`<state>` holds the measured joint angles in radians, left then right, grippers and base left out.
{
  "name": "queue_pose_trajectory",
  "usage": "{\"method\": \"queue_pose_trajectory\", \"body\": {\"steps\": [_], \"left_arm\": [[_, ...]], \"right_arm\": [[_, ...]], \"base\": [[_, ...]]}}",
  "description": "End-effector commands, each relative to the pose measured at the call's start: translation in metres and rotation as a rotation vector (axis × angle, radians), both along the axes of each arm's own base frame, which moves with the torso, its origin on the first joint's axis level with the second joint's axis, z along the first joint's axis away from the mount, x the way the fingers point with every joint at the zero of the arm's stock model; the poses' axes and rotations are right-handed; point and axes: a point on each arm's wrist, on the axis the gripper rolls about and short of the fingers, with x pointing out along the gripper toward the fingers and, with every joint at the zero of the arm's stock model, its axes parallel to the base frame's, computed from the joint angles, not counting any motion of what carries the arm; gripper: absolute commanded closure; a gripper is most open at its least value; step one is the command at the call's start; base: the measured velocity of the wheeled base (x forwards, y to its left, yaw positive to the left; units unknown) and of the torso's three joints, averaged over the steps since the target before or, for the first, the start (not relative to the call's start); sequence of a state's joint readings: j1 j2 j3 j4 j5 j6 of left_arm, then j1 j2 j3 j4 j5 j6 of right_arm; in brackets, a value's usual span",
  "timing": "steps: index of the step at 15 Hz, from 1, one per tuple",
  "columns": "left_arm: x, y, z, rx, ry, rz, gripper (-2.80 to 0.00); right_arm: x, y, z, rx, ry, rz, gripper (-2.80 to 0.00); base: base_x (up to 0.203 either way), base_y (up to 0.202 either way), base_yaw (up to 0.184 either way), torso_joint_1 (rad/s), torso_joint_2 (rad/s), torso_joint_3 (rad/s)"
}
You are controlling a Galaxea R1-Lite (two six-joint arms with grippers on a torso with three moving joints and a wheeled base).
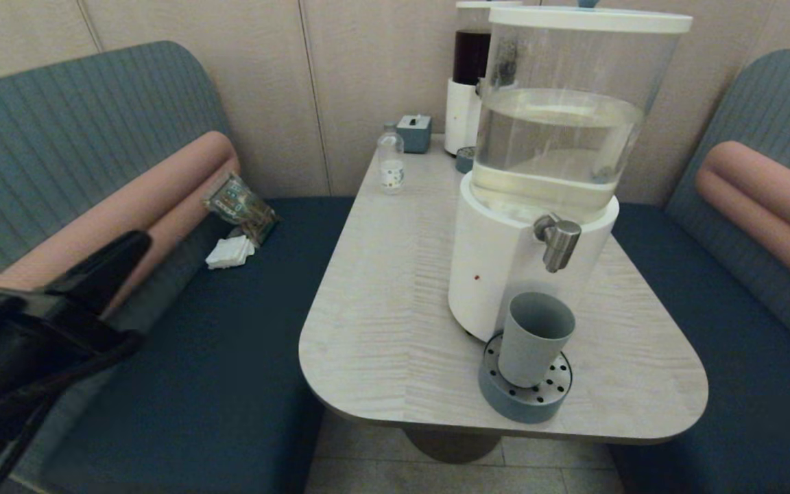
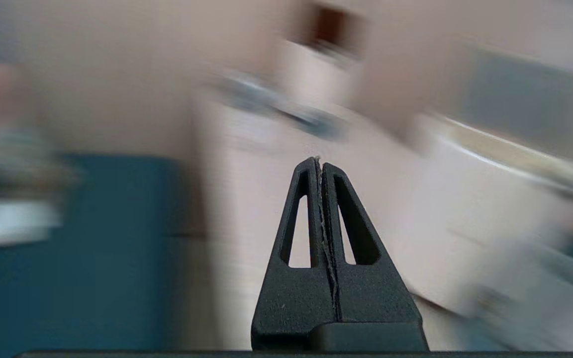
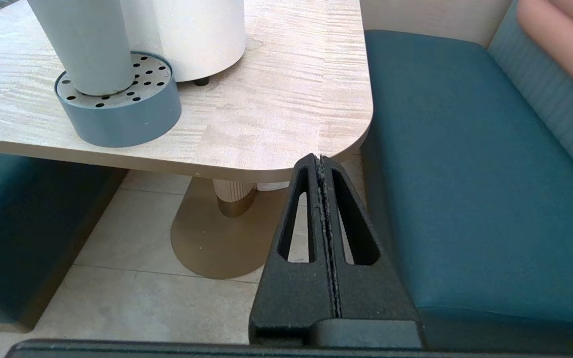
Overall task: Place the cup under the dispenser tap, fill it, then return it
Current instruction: Turn on the faucet
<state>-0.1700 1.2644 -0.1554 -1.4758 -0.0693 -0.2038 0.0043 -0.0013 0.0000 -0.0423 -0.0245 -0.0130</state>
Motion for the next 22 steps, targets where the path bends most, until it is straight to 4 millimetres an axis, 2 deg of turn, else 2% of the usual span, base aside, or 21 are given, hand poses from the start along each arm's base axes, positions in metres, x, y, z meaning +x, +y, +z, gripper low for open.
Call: {"method": "queue_pose_trajectory", "body": {"steps": [1, 5, 10, 13, 18, 22], "left_arm": [[-0.044, 0.025, 0.010, -0.010, -0.139, 0.154, 0.00], [-0.098, 0.028, 0.005, 0.013, -0.269, 0.197, 0.00], [-0.147, 0.022, -0.002, 0.058, -0.211, 0.116, 0.00], [-0.179, 0.019, 0.020, -0.058, -0.151, 0.006, 0.00], [-0.195, 0.020, 0.024, -0.093, -0.188, -0.067, 0.00], [-0.215, 0.019, -0.004, -0.030, -0.201, -0.039, 0.00]], "right_arm": [[0.001, 0.000, -0.004, -0.001, 0.014, -0.001, 0.00], [0.001, 0.000, -0.004, -0.001, 0.013, 0.000, 0.00], [0.001, 0.000, -0.004, -0.001, 0.014, 0.000, 0.00], [0.001, 0.000, -0.004, -0.001, 0.014, 0.000, 0.00], [0.001, 0.000, -0.004, -0.001, 0.014, 0.000, 0.00], [0.001, 0.000, -0.004, -0.001, 0.014, 0.000, 0.00]], "base": [[0.000, 0.000, 0.000, 0.000, 0.00, 0.000], [0.000, 0.000, 0.000, 0.000, 0.00, 0.000], [0.000, 0.000, 0.000, 0.000, 0.00, 0.000], [0.000, 0.000, 0.000, 0.000, 0.00, 0.000], [0.000, 0.000, 0.000, 0.000, 0.00, 0.000], [0.000, 0.000, 0.000, 0.000, 0.00, 0.000]]}}
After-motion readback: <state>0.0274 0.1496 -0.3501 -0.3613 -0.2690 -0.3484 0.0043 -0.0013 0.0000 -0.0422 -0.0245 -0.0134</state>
